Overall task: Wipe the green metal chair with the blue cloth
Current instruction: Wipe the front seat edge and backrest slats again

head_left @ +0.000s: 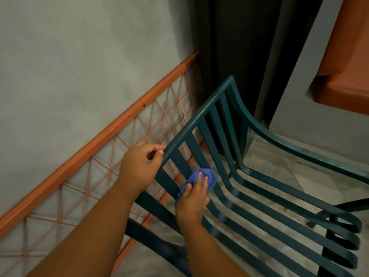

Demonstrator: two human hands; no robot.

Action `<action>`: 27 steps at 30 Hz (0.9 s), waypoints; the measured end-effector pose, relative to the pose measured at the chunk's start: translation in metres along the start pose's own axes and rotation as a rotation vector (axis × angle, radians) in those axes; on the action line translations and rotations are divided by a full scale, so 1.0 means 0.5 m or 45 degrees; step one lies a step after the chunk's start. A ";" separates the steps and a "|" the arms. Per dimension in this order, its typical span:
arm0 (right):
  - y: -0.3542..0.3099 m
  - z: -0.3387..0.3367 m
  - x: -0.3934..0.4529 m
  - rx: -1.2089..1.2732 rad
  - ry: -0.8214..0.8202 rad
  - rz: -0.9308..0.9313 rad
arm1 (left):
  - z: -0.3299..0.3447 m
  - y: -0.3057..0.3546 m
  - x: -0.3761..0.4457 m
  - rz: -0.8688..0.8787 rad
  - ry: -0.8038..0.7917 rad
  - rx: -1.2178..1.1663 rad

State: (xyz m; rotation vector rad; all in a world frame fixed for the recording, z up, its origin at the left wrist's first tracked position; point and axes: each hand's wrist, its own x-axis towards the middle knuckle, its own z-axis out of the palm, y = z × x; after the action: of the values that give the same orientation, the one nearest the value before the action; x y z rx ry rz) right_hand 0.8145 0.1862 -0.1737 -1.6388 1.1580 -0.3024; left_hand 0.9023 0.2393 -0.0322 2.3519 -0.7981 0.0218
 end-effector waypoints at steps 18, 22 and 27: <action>0.023 0.036 -0.156 0.331 -0.197 0.241 | 0.004 -0.010 0.001 -0.023 -0.007 -0.014; 0.042 -0.015 -0.115 -0.061 -0.475 0.260 | 0.004 -0.006 -0.001 -0.014 -0.002 -0.004; -0.026 -0.047 -0.124 -0.064 -0.570 0.057 | 0.006 -0.009 0.000 -0.012 0.015 -0.026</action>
State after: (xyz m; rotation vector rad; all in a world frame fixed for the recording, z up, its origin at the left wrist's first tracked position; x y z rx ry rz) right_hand 0.7742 0.2210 -0.1322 -1.6149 0.8627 0.1215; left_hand 0.9043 0.2403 -0.0372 2.3346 -0.7779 0.0230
